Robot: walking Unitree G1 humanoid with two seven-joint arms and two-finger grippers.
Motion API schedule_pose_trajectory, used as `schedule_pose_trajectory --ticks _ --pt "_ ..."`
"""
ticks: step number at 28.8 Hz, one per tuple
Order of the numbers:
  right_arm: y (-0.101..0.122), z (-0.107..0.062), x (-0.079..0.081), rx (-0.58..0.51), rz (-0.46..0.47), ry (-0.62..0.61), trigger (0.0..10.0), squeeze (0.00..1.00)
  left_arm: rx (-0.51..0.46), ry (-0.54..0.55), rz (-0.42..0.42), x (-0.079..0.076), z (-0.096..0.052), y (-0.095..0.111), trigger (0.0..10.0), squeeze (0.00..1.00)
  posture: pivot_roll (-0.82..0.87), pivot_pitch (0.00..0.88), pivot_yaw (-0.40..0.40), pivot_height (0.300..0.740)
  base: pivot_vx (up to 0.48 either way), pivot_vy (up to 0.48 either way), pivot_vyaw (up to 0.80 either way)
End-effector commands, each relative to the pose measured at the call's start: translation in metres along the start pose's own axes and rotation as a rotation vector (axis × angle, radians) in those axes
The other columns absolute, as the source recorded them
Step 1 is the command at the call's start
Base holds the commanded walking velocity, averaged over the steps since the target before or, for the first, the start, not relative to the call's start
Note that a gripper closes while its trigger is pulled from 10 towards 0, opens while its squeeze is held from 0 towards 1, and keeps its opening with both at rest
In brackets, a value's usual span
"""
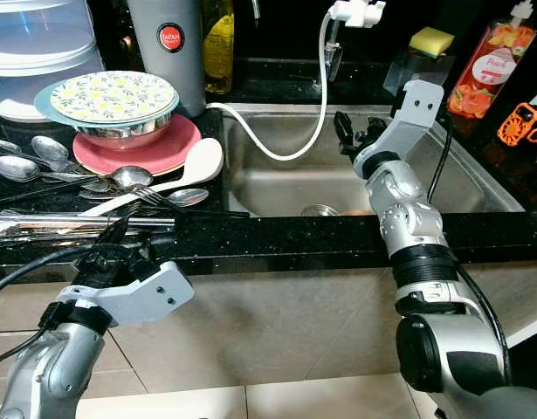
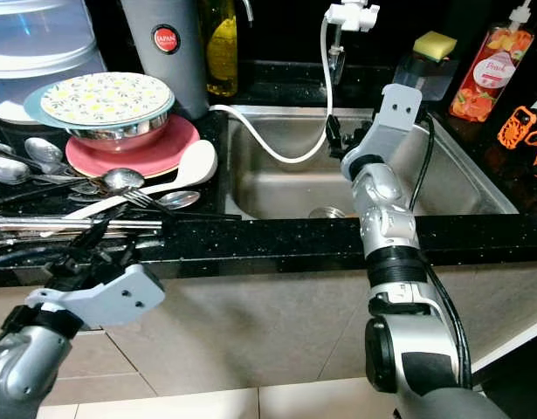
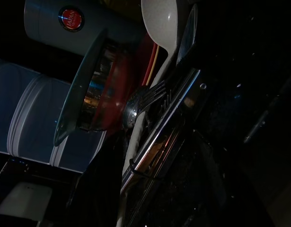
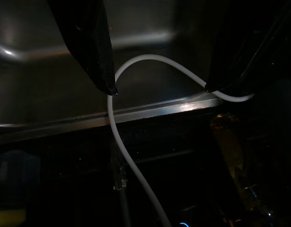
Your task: Kitchen organization
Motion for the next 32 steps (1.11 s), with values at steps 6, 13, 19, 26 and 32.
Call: schedule_pose_trajectory --ticks 6,13,19,26,32 --pt "-0.008 -0.002 -0.006 0.033 -0.008 -0.016 10.0 0.0 0.135 -0.001 0.009 -0.001 -0.005 -0.023 10.0 0.0 0.23 0.011 -0.074 0.74 0.0 0.0 0.0" --pt "-0.009 -0.002 -0.007 0.035 -0.009 -0.019 10.0 0.0 0.213 0.06 -0.037 0.008 -0.007 -0.033 10.0 0.0 0.23 0.016 -0.077 0.74 0.0 0.0 0.0" --pt "-0.01 -0.002 -0.005 0.039 -0.006 -0.017 10.0 0.0 0.237 0.078 -0.06 0.015 -0.002 -0.039 10.0 0.0 0.23 0.018 -0.078 0.74 0.0 0.0 0.0" --pt "-0.009 -0.003 -0.009 0.034 -0.004 -0.026 10.0 0.0 0.291 0.105 -0.058 0.02 -0.006 -0.047 10.0 0.0 0.23 0.02 -0.07 0.74 0.0 0.0 0.0" --pt "-0.011 -0.003 -0.008 0.036 -0.002 -0.027 10.0 0.0 0.313 0.12 -0.034 0.029 0.0 -0.059 10.0 0.0 0.23 0.016 -0.072 0.74 0.0 0.0 0.0"
Point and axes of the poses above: a point about 5 cm out from each wrist's last joint towards the gripper, its own z axis pointing out of the wrist towards the gripper, its own y axis along the axis of the wrist's last joint, x = y × z, the point moved 4 cm from there along z, pointing out of the wrist towards the gripper, and after that the axes turned 10 degrees about z, right-handed, at the moved point
